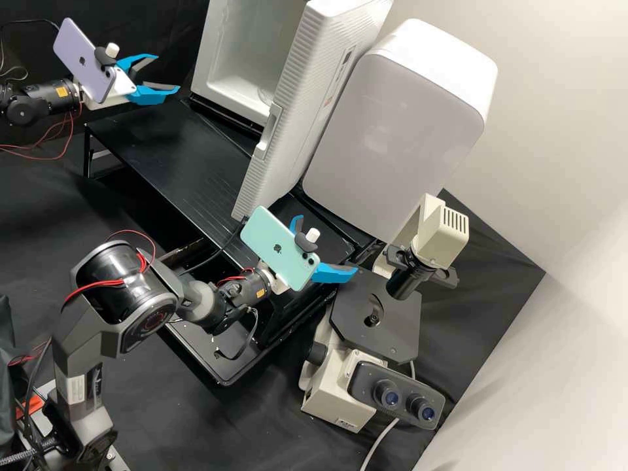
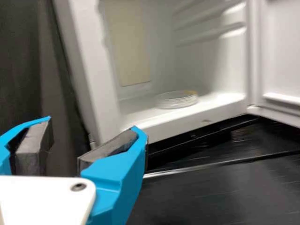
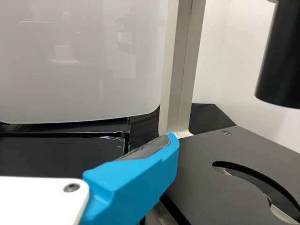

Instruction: Open the incubator door

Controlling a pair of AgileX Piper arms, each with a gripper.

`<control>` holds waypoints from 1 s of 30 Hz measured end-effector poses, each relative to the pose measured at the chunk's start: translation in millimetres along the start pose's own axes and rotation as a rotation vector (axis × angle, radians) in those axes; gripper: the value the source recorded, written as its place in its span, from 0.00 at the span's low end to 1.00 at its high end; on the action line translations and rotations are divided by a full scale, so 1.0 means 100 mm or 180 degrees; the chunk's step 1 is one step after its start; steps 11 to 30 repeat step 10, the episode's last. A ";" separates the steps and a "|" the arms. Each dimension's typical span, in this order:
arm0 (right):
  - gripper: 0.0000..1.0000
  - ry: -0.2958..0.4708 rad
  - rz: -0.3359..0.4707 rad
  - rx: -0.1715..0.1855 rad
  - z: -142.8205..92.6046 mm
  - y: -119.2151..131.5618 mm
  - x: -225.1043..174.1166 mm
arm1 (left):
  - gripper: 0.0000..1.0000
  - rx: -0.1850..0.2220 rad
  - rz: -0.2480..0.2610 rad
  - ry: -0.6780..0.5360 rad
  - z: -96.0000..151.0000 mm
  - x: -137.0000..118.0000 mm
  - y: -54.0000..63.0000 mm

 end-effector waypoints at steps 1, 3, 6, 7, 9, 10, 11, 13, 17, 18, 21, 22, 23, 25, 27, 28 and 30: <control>1.00 0.0000 0.0000 0.0000 0.00 0.00 0.00 | 1.00 -0.0042 0.0003 0.0048 -0.04 0.00 -0.02; 1.00 0.0000 0.0000 0.0000 0.00 0.00 0.00 | 1.00 -0.0100 0.0007 0.0131 -0.10 0.01 -0.04; 1.00 0.0000 0.0000 0.0000 0.00 0.00 0.00 | 1.00 -0.0165 -0.0027 0.0246 -0.18 0.02 -0.08; 1.00 0.0000 0.0000 0.0000 0.00 0.00 0.00 | 1.00 -0.0201 -0.0016 0.0291 -0.21 0.02 -0.09; 1.00 0.0000 0.0000 0.0000 0.00 0.00 0.00 | 1.00 -0.0211 -0.0020 0.0318 -0.24 0.02 -0.10; 1.00 0.0000 0.0000 0.0000 0.00 0.00 0.00 | 1.00 -0.0240 -0.0017 0.0324 -0.24 0.02 -0.09; 1.00 0.0000 0.0000 0.0000 0.00 0.00 0.00 | 1.00 -0.0240 -0.0017 0.0324 -0.24 0.02 -0.09; 1.00 0.0000 0.0000 0.0000 0.00 0.00 0.00 | 1.00 -0.0240 -0.0017 0.0324 -0.24 0.02 -0.09; 1.00 0.0000 0.0000 0.0000 0.00 0.00 0.00 | 1.00 -0.0240 -0.0017 0.0324 -0.24 0.02 -0.09; 1.00 0.0000 0.0000 0.0000 0.00 0.00 0.00 | 1.00 -0.0240 -0.0017 0.0324 -0.24 0.02 -0.09; 1.00 0.0000 0.0000 0.0000 0.00 0.00 0.00 | 1.00 -0.0240 -0.0017 0.0324 -0.24 0.02 -0.09; 1.00 0.0000 0.0000 0.0000 0.00 0.00 0.00 | 1.00 -0.0240 -0.0017 0.0324 -0.24 0.02 -0.09; 1.00 0.0000 0.0000 0.0000 0.00 0.00 0.00 | 1.00 -0.0240 -0.0017 0.0324 -0.24 0.02 -0.09; 1.00 0.0000 0.0000 0.0000 0.00 0.00 0.00 | 1.00 -0.0240 -0.0017 0.0324 -0.24 0.02 -0.09; 1.00 0.0000 0.0000 0.0000 0.00 0.00 0.00 | 1.00 -0.0240 -0.0017 0.0324 -0.24 0.02 -0.09; 1.00 0.0000 0.0000 0.0000 0.00 0.00 0.00 | 1.00 -0.0240 -0.0017 0.0324 -0.24 0.02 -0.09; 1.00 0.0000 0.0000 0.0000 0.00 0.00 0.00 | 1.00 -0.0240 -0.0017 0.0324 -0.24 0.02 -0.09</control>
